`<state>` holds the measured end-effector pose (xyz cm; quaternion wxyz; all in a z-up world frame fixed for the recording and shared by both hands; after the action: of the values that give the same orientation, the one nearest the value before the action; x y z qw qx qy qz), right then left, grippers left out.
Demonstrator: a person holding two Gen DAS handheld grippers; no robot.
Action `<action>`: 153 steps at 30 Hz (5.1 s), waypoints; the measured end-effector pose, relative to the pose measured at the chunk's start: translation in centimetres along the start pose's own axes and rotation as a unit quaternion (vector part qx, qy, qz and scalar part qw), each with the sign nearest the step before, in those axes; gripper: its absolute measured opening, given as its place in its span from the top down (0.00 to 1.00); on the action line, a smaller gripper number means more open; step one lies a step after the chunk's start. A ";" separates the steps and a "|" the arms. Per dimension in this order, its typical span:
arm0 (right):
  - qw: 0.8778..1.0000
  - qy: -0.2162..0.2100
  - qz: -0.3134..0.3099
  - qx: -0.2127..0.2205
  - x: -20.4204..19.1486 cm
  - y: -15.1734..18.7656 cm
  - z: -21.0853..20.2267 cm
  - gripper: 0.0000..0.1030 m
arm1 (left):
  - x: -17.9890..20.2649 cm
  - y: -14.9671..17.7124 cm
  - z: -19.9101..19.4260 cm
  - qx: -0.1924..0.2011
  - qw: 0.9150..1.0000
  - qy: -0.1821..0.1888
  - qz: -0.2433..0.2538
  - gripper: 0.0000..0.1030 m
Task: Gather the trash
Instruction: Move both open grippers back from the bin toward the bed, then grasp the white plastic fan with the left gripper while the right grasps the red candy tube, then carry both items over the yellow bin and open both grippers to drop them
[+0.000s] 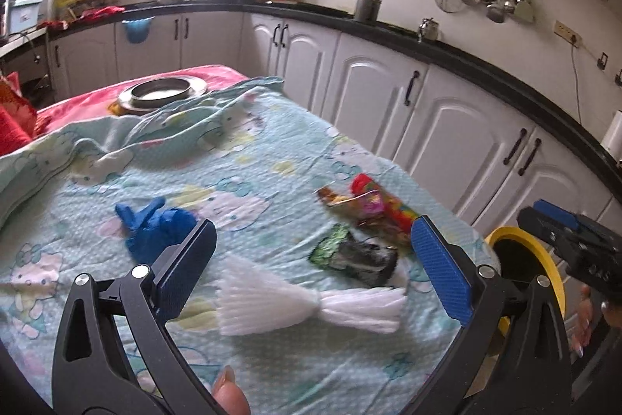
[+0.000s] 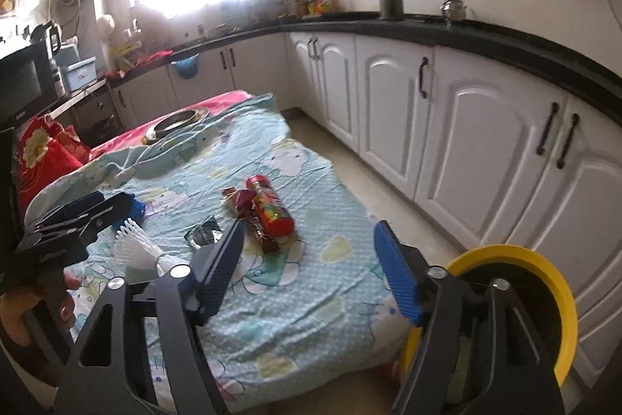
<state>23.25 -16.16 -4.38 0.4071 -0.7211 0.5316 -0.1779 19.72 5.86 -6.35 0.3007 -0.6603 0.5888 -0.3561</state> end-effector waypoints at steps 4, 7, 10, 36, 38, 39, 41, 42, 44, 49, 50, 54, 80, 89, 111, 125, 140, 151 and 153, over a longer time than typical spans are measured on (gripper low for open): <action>1.000 -0.010 -0.017 -0.015 -1.0 -0.5 2.3 0.44 | -1.3 0.6 0.4 -0.011 1.000 -0.007 -0.005 0.10; 0.999 -0.012 -0.027 -0.028 -1.3 -0.8 3.9 0.45 | -1.9 1.1 0.9 -0.020 1.000 -0.011 -0.008 0.10; 0.999 -0.013 -0.033 -0.038 -1.6 -0.9 5.4 0.46 | -2.5 1.8 1.4 -0.033 0.999 -0.015 -0.013 0.10; 0.986 -0.059 -0.046 -0.152 -3.1 0.1 16.9 0.63 | -5.3 5.9 4.7 -0.102 0.993 0.000 -0.067 0.20; 0.985 -0.062 -0.037 -0.155 -3.0 0.1 17.1 0.63 | -5.3 6.0 4.8 -0.104 0.992 0.003 -0.067 0.24; 0.985 -0.063 -0.036 -0.155 -3.0 0.2 17.3 0.64 | -5.2 6.0 4.8 -0.106 0.992 0.003 -0.067 0.27; 0.985 -0.058 -0.036 -0.158 -3.0 0.4 17.5 0.65 | -5.1 6.1 4.8 -0.106 0.992 0.006 -0.064 0.34; 0.985 -0.059 -0.032 -0.157 -3.0 0.3 17.6 0.65 | -5.0 6.0 4.8 -0.106 0.992 0.008 -0.062 0.41; 0.986 -0.057 -0.025 -0.155 -2.9 0.4 17.5 0.66 | -4.5 6.1 4.7 -0.106 0.993 0.017 -0.055 0.52; 0.987 -0.053 -0.008 -0.149 -2.1 0.8 16.4 0.67 | -3.7 6.0 4.4 -0.107 0.993 0.028 -0.038 0.81; 0.987 -0.055 0.005 -0.148 -1.7 1.0 16.0 0.67 | -3.6 5.9 4.2 -0.106 0.993 0.028 -0.035 0.87; 0.988 -0.056 0.032 -0.143 -0.7 1.7 14.6 0.68 | -3.4 6.1 3.9 -0.111 0.993 0.039 -0.032 0.91; 0.994 -0.039 0.054 -0.088 2.4 5.4 3.9 0.69 | 4.4 4.1 -0.6 -0.054 0.994 0.076 0.057 0.93; 0.995 -0.045 0.069 -0.056 3.7 4.3 0.1 0.69 | 7.1 2.4 -1.3 -0.031 0.992 0.081 0.087 0.93; 0.994 0.004 0.108 0.016 10.0 4.1 -7.9 0.69 | 15.8 -0.6 -0.8 0.003 0.982 0.120 0.144 0.93; 0.988 0.044 0.143 0.035 14.5 5.5 -10.4 0.69 | 21.8 -1.0 0.4 0.010 0.973 0.144 0.183 0.93; 0.980 0.091 0.172 0.039 17.9 8.1 -12.2 0.69 | 27.3 0.1 2.2 0.001 0.963 0.169 0.209 0.93; 0.972 0.114 0.203 0.023 20.2 10.4 -12.6 0.69 | 29.6 2.1 4.0 -0.020 0.960 0.172 0.219 0.92; 0.971 0.116 0.208 0.018 20.6 10.9 -12.4 0.69 | 30.0 2.5 4.4 -0.024 0.960 0.171 0.222 0.92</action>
<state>15.56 -41.02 -9.01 0.3832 -0.5615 0.7105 -0.1815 23.57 -24.33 -7.38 0.2511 -0.4488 0.7718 -0.3740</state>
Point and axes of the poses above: each gripper's, at about its wrist camera, not at the fingertips, and z roughly the way its jaws point, x to its right, y to its underside, the point moved 7 cm from there along z, roughly the way its jaws point, and after that the axes turned 4 degrees about z, right-handed, at the moved point
